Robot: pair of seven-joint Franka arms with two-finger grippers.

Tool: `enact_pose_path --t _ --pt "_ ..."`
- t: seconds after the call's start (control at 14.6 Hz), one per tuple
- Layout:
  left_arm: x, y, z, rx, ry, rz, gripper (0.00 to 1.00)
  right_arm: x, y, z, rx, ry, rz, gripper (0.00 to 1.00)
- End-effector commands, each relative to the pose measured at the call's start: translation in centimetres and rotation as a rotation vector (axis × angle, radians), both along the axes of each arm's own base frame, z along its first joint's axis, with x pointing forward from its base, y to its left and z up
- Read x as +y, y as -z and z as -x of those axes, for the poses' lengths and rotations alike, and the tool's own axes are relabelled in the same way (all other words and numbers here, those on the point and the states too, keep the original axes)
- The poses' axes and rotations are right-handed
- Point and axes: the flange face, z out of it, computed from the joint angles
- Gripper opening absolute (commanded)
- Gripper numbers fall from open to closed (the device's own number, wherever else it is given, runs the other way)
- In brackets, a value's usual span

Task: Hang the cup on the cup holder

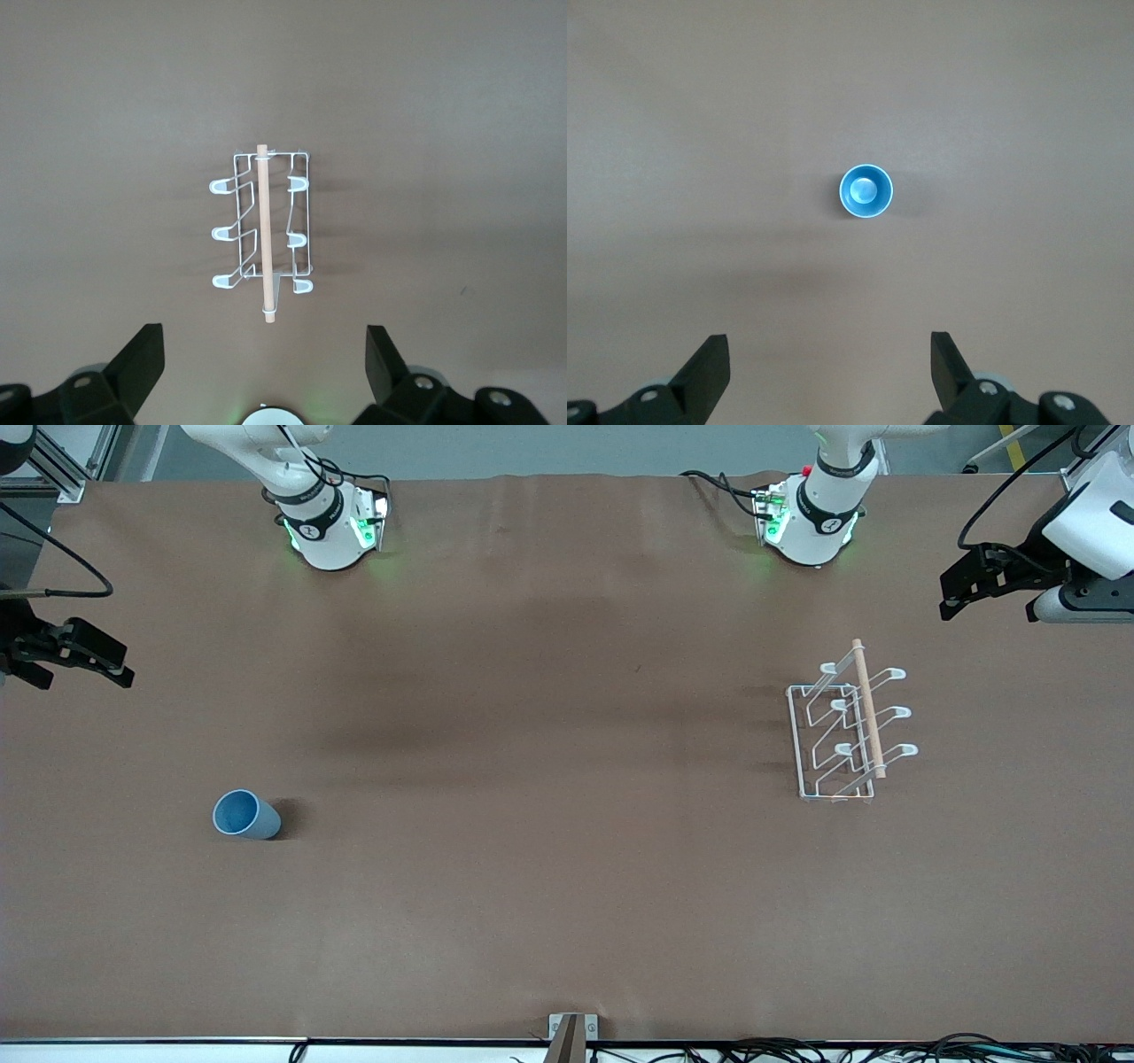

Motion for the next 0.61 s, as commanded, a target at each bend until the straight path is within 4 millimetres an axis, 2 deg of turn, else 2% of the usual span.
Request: enact_pose_path --t 0.0,0.55 --pt "0.17 -0.62 -0.36 -0.016 -0.006 -0.007 1.0 -0.56 -0.05 -0.31 0.004 0.004 0.003 1.0" --pt "0.4 -0.6 -0.36 -0.013 0.012 -0.005 1.0 -0.95 0.21 -0.45 0.004 0.01 -0.001 1.0"
